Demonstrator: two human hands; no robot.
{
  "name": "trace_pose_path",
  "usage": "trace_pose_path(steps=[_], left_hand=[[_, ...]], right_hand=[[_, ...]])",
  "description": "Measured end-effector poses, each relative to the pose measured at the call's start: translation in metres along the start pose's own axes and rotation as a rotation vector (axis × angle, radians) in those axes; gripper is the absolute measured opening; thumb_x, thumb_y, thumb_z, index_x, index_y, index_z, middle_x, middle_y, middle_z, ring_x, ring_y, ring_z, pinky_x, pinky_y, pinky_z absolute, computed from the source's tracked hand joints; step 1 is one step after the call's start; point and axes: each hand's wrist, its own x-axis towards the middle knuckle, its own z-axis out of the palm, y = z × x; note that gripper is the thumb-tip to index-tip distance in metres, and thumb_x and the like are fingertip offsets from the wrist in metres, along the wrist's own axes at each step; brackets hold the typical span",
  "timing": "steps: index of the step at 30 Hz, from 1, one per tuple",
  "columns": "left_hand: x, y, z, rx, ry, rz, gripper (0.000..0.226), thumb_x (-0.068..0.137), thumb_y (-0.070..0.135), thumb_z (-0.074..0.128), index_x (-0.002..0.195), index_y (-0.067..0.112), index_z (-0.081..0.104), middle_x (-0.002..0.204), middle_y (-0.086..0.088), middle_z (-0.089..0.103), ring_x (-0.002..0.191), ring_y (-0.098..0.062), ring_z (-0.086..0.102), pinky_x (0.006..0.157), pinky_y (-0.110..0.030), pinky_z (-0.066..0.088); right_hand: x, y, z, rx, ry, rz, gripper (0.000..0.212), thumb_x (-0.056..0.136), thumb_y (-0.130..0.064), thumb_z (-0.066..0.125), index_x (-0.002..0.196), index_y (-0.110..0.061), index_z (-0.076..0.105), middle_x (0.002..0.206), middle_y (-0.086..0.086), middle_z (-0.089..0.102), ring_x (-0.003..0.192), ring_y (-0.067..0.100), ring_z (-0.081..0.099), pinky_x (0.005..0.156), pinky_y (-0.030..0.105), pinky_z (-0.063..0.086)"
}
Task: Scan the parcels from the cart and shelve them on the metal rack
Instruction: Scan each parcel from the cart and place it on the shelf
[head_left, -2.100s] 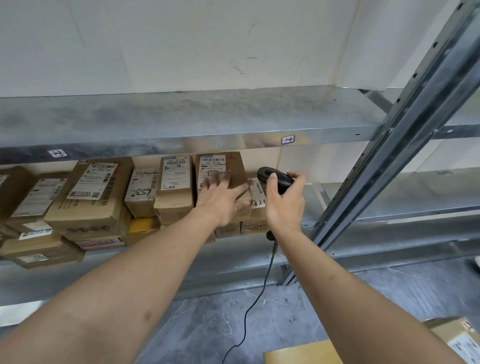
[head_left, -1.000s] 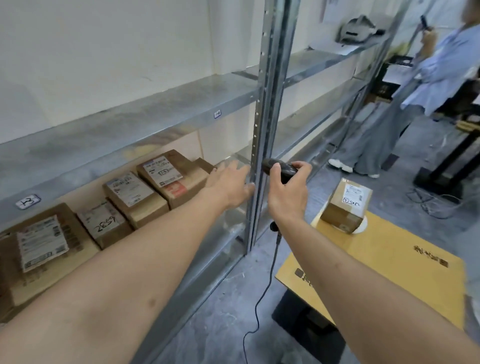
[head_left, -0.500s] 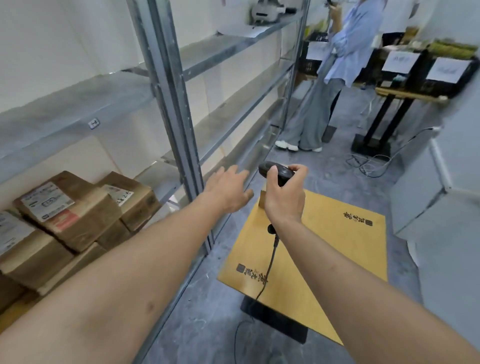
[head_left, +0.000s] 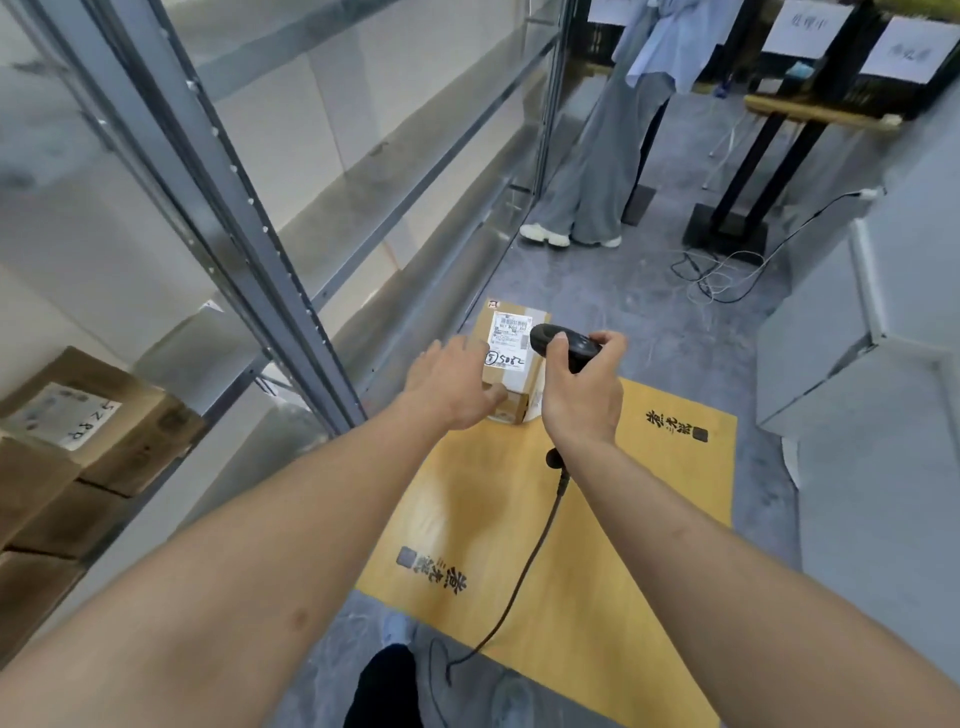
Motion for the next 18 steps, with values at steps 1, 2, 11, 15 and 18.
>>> trace_pose_path(steps=[1, 2, 11, 15, 18], left_hand=[[0.011, 0.0, 0.005, -0.01, -0.006, -0.003, 0.062, 0.094, 0.06, 0.058, 0.144, 0.024, 0.049, 0.144, -0.006, 0.051, 0.133, -0.033, 0.047, 0.103, -0.047, 0.043], [0.023, -0.001, 0.011, -0.021, -0.011, -0.005, 0.063, 0.093, 0.06, 0.06, 0.142, 0.023, 0.05, 0.142, -0.006, 0.052, 0.132, -0.033, 0.048, 0.102, -0.046, 0.044], [0.125, -0.003, 0.084, -0.111, -0.061, -0.042, 0.093, 0.083, 0.074, 0.064, 0.149, 0.015, 0.038, 0.146, -0.013, 0.044, 0.134, -0.035, 0.044, 0.107, -0.048, 0.042], [0.151, 0.0, 0.11, -0.102, -0.071, -0.118, 0.134, 0.07, 0.089, 0.063, 0.164, 0.008, 0.012, 0.162, -0.024, 0.022, 0.151, -0.043, 0.023, 0.123, -0.051, 0.025], [0.159, 0.003, 0.122, -0.117, -0.103, -0.174, 0.144, 0.067, 0.09, 0.066, 0.165, 0.007, 0.001, 0.167, -0.031, 0.002, 0.157, -0.048, 0.005, 0.128, -0.055, 0.013]], right_hand=[[0.009, 0.003, 0.004, -0.007, 0.005, 0.015, 0.032, 0.105, -0.046, 0.05, 0.125, -0.023, 0.039, 0.09, -0.015, 0.058, 0.087, 0.021, 0.062, 0.074, 0.035, 0.043], [0.018, 0.006, 0.009, -0.016, 0.012, 0.03, 0.033, 0.105, -0.046, 0.05, 0.125, -0.023, 0.039, 0.09, -0.014, 0.058, 0.087, 0.021, 0.062, 0.073, 0.034, 0.043], [0.089, 0.041, 0.061, -0.092, 0.085, 0.15, 0.032, 0.104, -0.048, 0.052, 0.122, -0.026, 0.039, 0.1, -0.008, 0.064, 0.092, 0.021, 0.064, 0.078, 0.034, 0.046], [0.109, 0.063, 0.071, -0.121, 0.106, 0.2, 0.031, 0.104, -0.048, 0.052, 0.122, -0.026, 0.039, 0.095, -0.015, 0.06, 0.09, 0.018, 0.062, 0.077, 0.033, 0.044], [0.116, 0.074, 0.074, -0.123, 0.11, 0.229, 0.032, 0.105, -0.047, 0.052, 0.124, -0.026, 0.039, 0.093, -0.019, 0.058, 0.085, 0.007, 0.06, 0.068, 0.027, 0.04]])
